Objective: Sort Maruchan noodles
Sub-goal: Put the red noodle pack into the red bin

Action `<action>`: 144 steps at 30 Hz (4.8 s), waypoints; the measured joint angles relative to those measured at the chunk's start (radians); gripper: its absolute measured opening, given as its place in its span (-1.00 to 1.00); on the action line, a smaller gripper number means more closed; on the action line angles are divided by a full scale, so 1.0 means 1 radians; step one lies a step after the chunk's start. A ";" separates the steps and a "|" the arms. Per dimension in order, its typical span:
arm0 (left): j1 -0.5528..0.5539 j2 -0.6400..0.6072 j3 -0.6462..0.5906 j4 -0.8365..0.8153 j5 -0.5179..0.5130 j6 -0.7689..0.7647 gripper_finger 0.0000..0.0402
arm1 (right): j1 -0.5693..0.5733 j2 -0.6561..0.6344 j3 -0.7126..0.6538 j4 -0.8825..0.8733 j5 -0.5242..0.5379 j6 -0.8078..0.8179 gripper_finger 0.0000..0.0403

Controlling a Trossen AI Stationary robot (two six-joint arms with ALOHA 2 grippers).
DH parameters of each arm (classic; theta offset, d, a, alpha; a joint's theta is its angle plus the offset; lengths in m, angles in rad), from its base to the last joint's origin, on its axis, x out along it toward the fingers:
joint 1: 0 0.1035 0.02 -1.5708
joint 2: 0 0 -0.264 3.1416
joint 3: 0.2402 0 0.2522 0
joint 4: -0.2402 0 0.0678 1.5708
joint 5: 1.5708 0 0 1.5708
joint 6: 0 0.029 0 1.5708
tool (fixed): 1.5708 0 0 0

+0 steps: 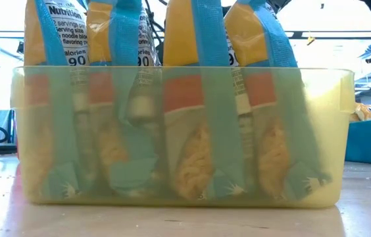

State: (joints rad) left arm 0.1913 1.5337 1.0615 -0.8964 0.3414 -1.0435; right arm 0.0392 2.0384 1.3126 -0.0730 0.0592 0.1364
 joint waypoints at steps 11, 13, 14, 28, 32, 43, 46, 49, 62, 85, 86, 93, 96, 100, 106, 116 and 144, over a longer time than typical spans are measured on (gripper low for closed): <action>0.008 -0.123 0.001 0.024 -0.047 -0.018 0.34 | -0.041 -0.224 0.000 -0.266 0.105 -0.085 -0.50; 0.008 -0.153 0.000 0.013 -0.055 0.016 0.34 | -0.055 -0.283 0.000 -0.345 0.138 -0.088 -0.50; 0.008 -0.176 0.000 0.025 -0.060 0.040 0.33 | -0.066 -0.315 0.000 -0.381 0.160 -0.085 -0.50; -0.181 -0.488 0.000 0.163 -0.525 0.198 0.33 | -0.414 -0.564 -0.089 -1.059 0.486 0.037 -0.33; -0.237 -0.507 0.000 0.180 -0.596 0.192 0.33 | -0.542 -0.604 -0.227 -1.015 0.452 -0.155 -0.08; -0.316 -0.505 0.000 0.188 -0.714 0.192 0.33 | -0.655 -0.525 -0.496 -0.718 0.581 -0.428 0.08; -0.316 -0.505 0.000 0.188 -0.715 0.191 0.33 | -0.687 -0.479 -0.497 -0.668 0.584 -0.469 0.02; -0.316 -0.505 0.000 0.189 -0.715 0.178 0.33 | -0.728 -0.441 -0.496 -0.617 0.573 -0.496 -0.05; -0.320 -0.505 0.000 0.189 -0.717 0.138 0.33 | -0.822 -0.362 -0.469 -0.588 0.507 -0.472 -0.51; -0.319 -0.383 -0.001 0.650 -0.949 0.521 0.40 | -0.590 -0.729 -0.213 -0.335 -0.140 0.319 -0.95; -0.317 -0.366 -0.001 0.659 -0.967 0.544 0.42 | -0.547 -0.745 -0.213 -0.290 -0.118 0.357 -0.95; -0.295 -0.258 -0.001 0.931 -1.038 0.915 0.55 | -0.274 -0.750 -0.213 0.049 0.185 0.558 -0.95; -0.287 -0.220 -0.001 1.008 -1.084 1.056 0.56 | -0.193 -0.713 -0.213 0.168 0.295 0.592 -0.95; -0.273 -0.197 -0.001 1.031 -1.143 1.138 0.56 | -0.123 -0.671 -0.213 0.289 0.374 0.629 -0.95; -0.236 -0.190 -0.001 1.024 -1.115 1.142 0.56 | -0.075 -0.600 -0.213 0.459 0.402 0.709 -0.95; -0.216 -0.189 -0.001 1.022 -1.172 1.219 0.51 | -0.003 -0.550 -0.213 0.525 0.479 0.784 -0.95; -0.487 -0.554 0.000 -0.150 -1.046 0.072 -0.38 | -0.017 -0.701 -0.213 0.468 0.363 0.391 -0.20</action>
State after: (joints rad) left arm -0.2958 0.9796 1.0617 -1.0467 -0.7044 -0.9716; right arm 0.0223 1.3373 1.1000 0.3951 0.4225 0.5272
